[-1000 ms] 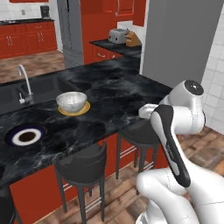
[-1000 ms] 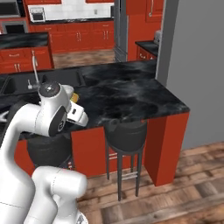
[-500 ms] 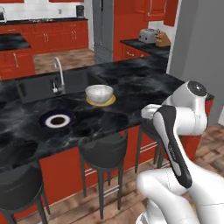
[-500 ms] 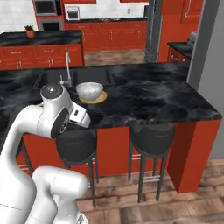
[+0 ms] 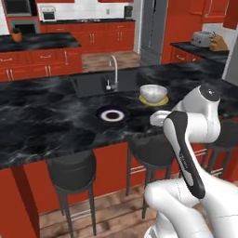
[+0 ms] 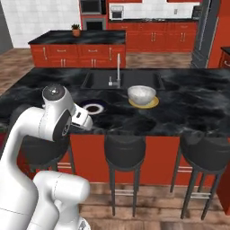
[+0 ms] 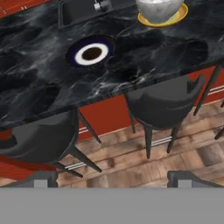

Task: Move the bowls from the cabinet to the plates on the dining table.

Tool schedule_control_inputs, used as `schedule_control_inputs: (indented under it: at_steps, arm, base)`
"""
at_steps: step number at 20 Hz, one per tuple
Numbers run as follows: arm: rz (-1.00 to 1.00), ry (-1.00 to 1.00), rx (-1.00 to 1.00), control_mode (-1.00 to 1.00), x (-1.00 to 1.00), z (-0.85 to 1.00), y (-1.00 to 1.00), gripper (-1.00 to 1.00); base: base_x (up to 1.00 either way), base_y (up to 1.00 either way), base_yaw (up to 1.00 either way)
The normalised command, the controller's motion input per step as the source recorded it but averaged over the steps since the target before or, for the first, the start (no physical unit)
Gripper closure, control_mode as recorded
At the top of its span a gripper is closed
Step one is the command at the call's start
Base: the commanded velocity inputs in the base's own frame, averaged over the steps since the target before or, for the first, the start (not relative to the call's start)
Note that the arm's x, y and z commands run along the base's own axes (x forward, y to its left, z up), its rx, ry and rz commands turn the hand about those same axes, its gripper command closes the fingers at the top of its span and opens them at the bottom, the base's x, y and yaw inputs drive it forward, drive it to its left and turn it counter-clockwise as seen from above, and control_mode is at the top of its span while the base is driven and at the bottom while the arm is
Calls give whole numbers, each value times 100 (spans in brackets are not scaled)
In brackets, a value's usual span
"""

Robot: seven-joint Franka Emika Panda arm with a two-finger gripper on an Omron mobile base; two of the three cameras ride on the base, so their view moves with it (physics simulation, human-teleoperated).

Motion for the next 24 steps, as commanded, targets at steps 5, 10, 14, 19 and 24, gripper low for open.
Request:
schedule_control_inputs:
  at_steps: [5, 10, 14, 19, 24]
  arm:
    - [0, 0, 0, 100, 0, 0, 0, -100]
    - [0, 0, 0, 100, 0, 0, 0, -100]
    - [0, 0, 0, 100, 0, 0, 0, -100]
    - [0, 0, 0, 100, 0, 0, 0, -100]
    - [0, 0, 0, 100, 0, 0, 0, -100]
  base:
    - [-11, 90, 21]
    - [-17, 99, 14]
    - [-1, 99, 11]
    - [3, 100, 10]
    - [18, 100, 9]
